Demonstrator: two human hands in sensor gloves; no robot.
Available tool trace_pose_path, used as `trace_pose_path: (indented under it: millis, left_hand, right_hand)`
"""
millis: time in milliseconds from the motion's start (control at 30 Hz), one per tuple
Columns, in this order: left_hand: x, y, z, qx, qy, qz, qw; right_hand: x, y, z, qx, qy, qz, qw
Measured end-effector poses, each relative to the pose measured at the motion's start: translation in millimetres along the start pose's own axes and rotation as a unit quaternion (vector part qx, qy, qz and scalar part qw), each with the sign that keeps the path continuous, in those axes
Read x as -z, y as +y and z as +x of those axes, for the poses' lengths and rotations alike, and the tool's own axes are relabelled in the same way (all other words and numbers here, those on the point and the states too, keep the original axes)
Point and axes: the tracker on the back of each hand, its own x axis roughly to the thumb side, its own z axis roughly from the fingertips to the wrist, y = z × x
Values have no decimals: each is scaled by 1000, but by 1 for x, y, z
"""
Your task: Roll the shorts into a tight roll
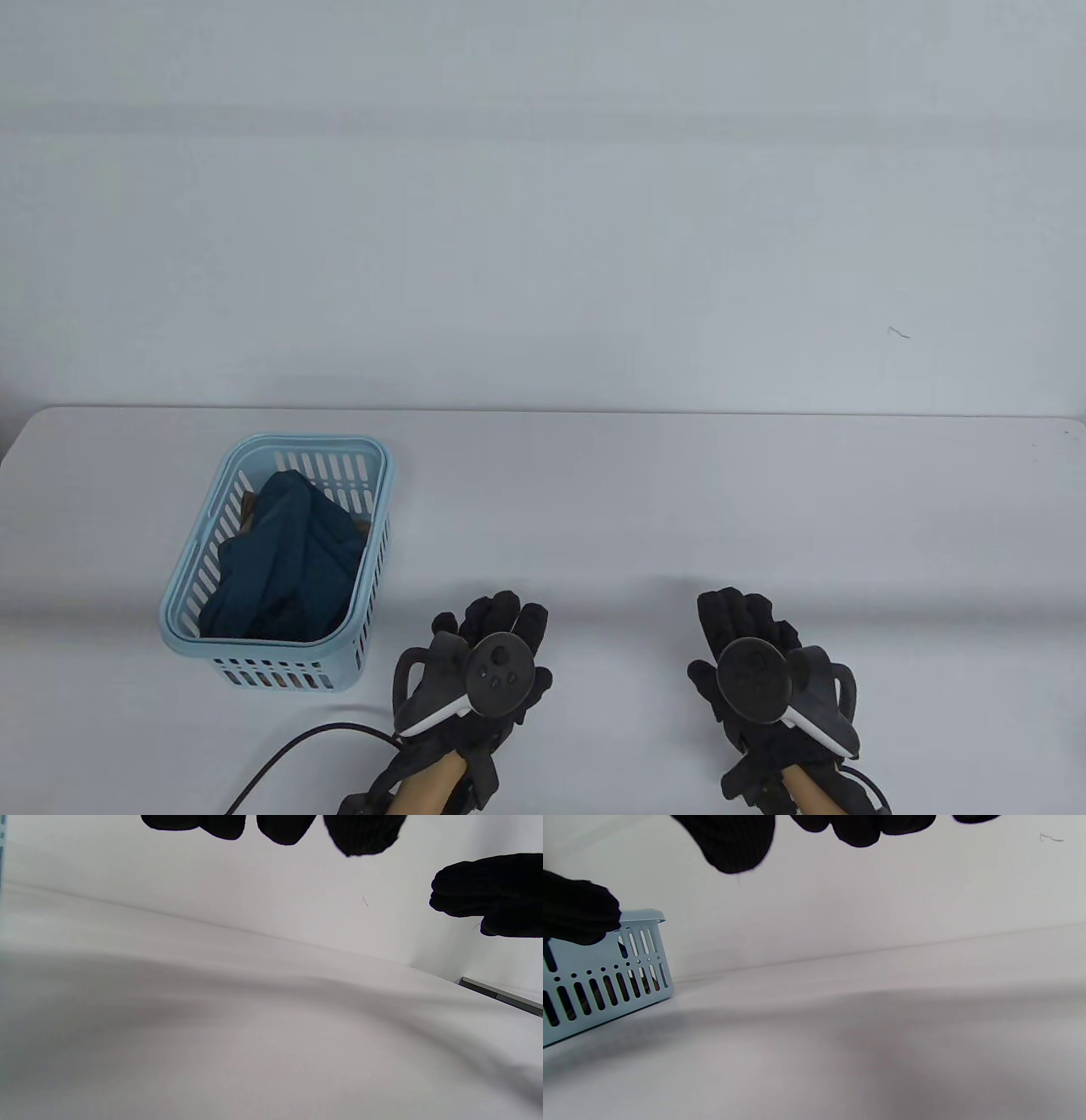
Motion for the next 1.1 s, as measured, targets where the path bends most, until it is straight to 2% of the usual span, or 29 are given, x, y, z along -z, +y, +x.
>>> trace_pose_path:
  millis: [133, 233, 467, 600, 733, 867, 967, 1100]
  left_hand:
    - [1, 2, 0, -3, 2, -3, 1000]
    - [3, 14, -2, -3, 5, 11, 1000]
    - [8, 74, -30, 20, 44, 33, 998]
    - [8, 111, -66, 47, 104, 36, 993]
    - [6, 131, -106, 61, 172, 22, 983]
    - [3, 139, -147, 67, 236, -5, 969]
    - [4, 141, -174, 65, 277, -46, 958]
    - [10, 138, -197, 51, 306, -85, 947]
  right_hand:
    - [0, 0, 1, 2, -4, 2, 1000]
    - [0, 1, 1, 3, -6, 5, 1000]
    - [0, 6, 1, 5, -5, 19, 1000]
    - [0, 9, 2, 4, -4, 25, 1000]
    - [1, 11, 2, 4, -4, 33, 999]
    - [2, 14, 3, 1, -4, 39, 999]
    - [2, 16, 2, 4, -2, 46, 999]
    - [3, 22, 1, -4, 0, 56, 998]
